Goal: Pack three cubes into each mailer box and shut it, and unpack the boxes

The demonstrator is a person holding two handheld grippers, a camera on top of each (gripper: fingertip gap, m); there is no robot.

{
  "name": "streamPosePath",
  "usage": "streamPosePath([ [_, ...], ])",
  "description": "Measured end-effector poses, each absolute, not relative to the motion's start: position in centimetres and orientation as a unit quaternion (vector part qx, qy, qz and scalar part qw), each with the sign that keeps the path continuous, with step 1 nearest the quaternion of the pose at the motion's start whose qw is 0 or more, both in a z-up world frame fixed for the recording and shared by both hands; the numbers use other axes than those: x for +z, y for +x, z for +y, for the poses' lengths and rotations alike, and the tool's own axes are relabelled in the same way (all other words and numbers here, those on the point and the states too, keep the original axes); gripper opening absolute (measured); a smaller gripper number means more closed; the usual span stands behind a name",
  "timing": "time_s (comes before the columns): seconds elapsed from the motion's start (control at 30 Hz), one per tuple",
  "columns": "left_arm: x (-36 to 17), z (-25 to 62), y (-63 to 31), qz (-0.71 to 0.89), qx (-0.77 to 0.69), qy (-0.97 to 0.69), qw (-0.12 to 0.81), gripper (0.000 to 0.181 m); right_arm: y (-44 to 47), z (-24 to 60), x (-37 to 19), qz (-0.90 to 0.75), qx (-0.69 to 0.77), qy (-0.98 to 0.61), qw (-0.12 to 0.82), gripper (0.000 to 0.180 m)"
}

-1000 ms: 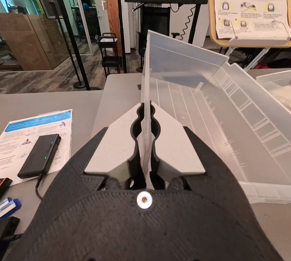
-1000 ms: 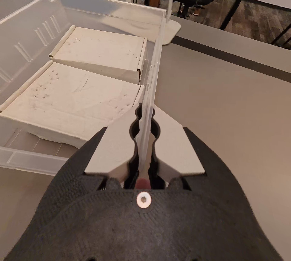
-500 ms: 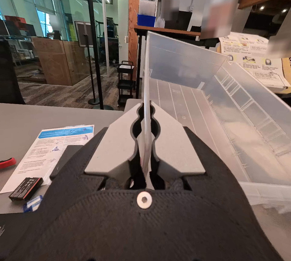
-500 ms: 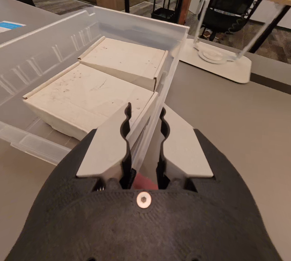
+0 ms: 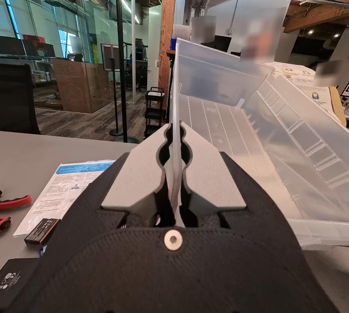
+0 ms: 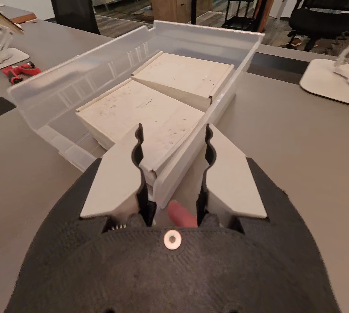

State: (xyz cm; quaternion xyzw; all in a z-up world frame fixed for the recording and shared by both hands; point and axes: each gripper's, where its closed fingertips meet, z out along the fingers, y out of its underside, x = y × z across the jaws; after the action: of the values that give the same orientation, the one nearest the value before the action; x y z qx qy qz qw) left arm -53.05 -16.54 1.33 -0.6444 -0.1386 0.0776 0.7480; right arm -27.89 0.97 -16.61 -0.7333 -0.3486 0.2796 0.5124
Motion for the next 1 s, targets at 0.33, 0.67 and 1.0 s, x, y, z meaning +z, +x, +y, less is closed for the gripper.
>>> streamPosePath([
  [0.33,3.3,-14.7,-48.2,-0.097,0.05,-0.638,0.762,0.002,-26.5,-0.4,-13.7,-0.381,0.328,-0.699,0.509,0.087],
  [0.67,3.0,-5.2,-32.6,0.024,-0.024,-0.662,0.749,0.002,-6.3,-1.5,-5.8,-0.333,0.314,-0.651,0.605,0.093],
  [1.0,-4.5,5.6,-13.0,0.113,-0.103,-0.705,0.693,0.002,7.2,-4.7,-7.4,-0.213,0.325,-0.687,0.614,0.081],
])
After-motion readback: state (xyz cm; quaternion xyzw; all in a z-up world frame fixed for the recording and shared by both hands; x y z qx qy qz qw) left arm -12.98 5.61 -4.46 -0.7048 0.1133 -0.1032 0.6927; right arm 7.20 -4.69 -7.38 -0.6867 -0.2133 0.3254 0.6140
